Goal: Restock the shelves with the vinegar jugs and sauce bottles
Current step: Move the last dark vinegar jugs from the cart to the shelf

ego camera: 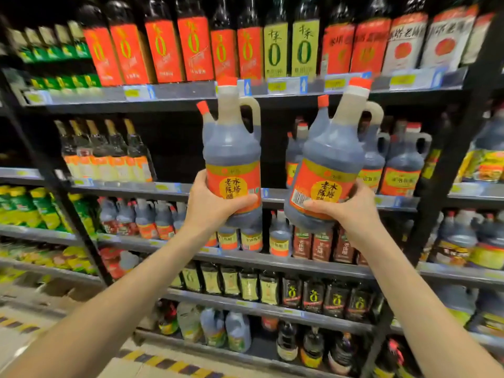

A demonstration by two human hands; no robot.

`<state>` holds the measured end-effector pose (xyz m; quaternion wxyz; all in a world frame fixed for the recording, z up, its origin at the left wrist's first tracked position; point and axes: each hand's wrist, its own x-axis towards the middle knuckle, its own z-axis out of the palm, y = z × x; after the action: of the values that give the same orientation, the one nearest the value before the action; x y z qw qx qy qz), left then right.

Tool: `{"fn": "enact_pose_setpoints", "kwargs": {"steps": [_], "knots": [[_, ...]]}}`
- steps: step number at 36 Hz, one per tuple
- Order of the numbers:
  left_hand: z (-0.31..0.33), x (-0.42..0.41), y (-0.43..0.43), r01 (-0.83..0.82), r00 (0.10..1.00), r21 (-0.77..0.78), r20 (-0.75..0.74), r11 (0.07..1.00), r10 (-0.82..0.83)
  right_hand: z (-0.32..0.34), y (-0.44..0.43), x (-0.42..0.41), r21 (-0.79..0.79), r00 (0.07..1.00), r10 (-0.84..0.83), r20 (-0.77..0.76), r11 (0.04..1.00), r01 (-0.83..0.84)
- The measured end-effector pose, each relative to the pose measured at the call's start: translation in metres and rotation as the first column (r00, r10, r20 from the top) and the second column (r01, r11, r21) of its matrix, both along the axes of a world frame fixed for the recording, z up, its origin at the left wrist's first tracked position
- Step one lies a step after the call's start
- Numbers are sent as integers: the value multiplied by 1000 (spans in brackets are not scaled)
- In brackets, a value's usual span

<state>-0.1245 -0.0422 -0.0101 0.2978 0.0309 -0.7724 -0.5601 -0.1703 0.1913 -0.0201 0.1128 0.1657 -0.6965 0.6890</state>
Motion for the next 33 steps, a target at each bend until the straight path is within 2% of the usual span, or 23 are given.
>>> {"fn": "enact_pose_setpoints", "kwargs": {"steps": [17,23,33], "knots": [[-12,-133,-33,25,997,-80,-71,996,-31,-12,-42,-116,-36,998,-55,-28,998,54],[-13,-175,-40,-3,989,-135,-145,991,-17,-15,-49,-151,-54,996,-64,-67,997,61],[-24,-217,-45,77,967,-168,-226,983,-115,-26,-50,-176,-79,994,-92,-55,993,87]]}}
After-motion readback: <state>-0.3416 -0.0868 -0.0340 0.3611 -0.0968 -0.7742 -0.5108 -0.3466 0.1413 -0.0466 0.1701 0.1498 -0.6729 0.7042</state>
